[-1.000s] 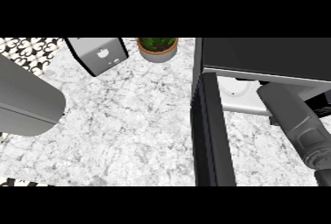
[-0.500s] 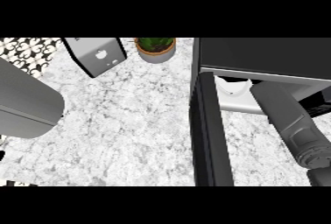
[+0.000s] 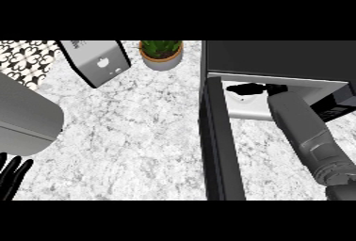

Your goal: Pick up the milk, place it into the microwave and close the microwave

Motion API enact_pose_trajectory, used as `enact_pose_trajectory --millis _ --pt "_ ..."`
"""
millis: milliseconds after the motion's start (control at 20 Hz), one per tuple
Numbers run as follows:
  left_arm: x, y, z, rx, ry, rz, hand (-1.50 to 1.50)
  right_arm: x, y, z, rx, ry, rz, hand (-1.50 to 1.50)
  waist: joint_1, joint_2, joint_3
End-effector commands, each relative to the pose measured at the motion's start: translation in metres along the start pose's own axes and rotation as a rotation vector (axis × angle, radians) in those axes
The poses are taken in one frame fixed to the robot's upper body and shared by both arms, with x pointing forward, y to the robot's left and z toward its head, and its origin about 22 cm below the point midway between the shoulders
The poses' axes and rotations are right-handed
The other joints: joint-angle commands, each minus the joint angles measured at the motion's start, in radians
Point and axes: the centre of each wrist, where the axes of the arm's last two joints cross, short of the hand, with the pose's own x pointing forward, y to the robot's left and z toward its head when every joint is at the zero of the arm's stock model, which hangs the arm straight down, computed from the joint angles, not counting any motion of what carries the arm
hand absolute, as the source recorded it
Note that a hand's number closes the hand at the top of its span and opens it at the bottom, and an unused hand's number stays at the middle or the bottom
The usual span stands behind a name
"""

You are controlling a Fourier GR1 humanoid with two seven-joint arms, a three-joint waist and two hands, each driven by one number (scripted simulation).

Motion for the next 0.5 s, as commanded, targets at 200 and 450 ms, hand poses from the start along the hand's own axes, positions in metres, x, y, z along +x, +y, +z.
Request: enact_pose_trajectory --millis 200,450 --pt "-0.014 -0.019 -0.015 -0.076 0.026 0.040 -1.50 -0.026 -0.003 0.034 0.033 0.057 -0.262 -1.50 -0.047 -0.021 -0.003" --pt "-0.001 -0.043 -0.033 -0.096 0.007 0.062 1.50 -0.041 0.000 0.059 0.053 0.072 -0.425 -1.50 -0.056 -0.025 -0.003"
